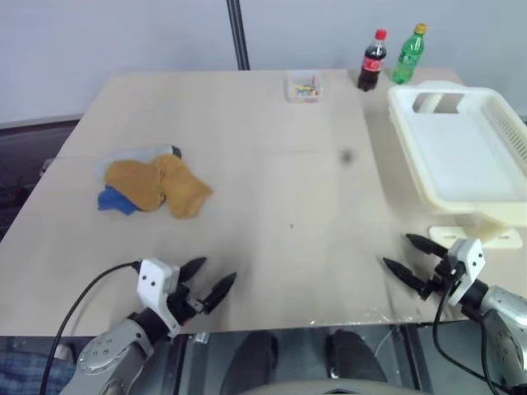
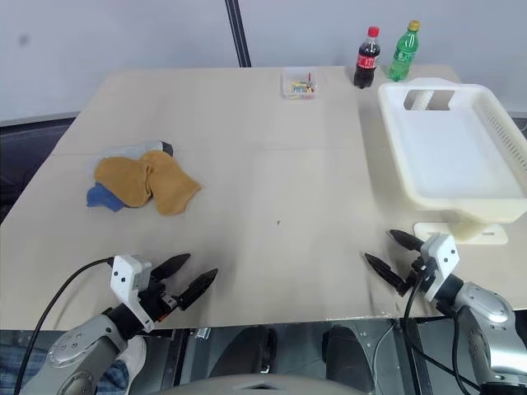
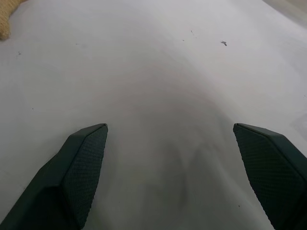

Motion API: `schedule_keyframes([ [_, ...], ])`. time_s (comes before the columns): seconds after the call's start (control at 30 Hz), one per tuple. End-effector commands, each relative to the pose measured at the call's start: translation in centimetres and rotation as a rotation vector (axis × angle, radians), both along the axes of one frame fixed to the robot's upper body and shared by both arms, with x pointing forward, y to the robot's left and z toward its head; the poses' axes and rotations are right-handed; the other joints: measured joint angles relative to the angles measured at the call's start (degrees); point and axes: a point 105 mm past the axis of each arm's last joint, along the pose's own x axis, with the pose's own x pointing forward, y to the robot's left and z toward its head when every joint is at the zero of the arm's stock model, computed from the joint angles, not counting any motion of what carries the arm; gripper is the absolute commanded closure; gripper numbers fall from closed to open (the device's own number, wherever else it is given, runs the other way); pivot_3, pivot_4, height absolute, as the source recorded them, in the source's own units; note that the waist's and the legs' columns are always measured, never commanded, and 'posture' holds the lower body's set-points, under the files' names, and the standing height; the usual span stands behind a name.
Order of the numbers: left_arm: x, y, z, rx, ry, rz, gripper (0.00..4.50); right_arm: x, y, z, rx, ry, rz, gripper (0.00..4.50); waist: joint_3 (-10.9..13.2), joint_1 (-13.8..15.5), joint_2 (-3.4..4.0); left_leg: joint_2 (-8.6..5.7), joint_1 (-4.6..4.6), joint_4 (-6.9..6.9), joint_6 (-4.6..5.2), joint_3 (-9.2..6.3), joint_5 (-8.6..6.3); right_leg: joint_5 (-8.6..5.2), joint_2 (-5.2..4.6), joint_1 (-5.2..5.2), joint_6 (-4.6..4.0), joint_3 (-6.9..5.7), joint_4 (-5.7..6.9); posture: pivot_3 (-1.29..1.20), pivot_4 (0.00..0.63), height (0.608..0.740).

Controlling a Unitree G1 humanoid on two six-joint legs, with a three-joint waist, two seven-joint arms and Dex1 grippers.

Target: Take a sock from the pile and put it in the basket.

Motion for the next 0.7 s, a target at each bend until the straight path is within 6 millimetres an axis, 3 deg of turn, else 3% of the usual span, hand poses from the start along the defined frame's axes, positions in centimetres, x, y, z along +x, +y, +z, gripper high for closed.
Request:
schedule_keyframes([
  [0.03,-0.1,-0.2,1.6,-0.008,-0.061,-0.028,0.02,-0.1,-0.2,1.1,-0.004,-0.056,0.013,0.00,0.0,0.0,0.00,0.00,0.00,0.00,0.00,0.00,0.00,0.00,0.00,0.00,0.00,0.00,0.00,0.00,0.150,0.740],
  [0.3,0.0,-0.3,2.9,-0.062,-0.099,-0.069,0.02,-0.5,0.2,1.6,-0.013,-0.077,0.063,0.00,0.0,0.0,0.00,0.00,-0.01,0.00,0.00,-0.01,0.00,0.00,-0.02,0.00,0.00,-0.03,-0.01,0.00,0.150,0.740],
  [0.7,0.4,-1.1,2.8,-0.071,-0.111,-0.089,0.02,-0.6,0.9,2.0,0.014,-0.094,0.093,0.00,0.0,0.0,0.00,-0.01,-0.01,0.00,0.00,0.00,0.00,0.00,-0.02,0.00,0.00,-0.03,-0.01,0.00,0.150,0.740],
])
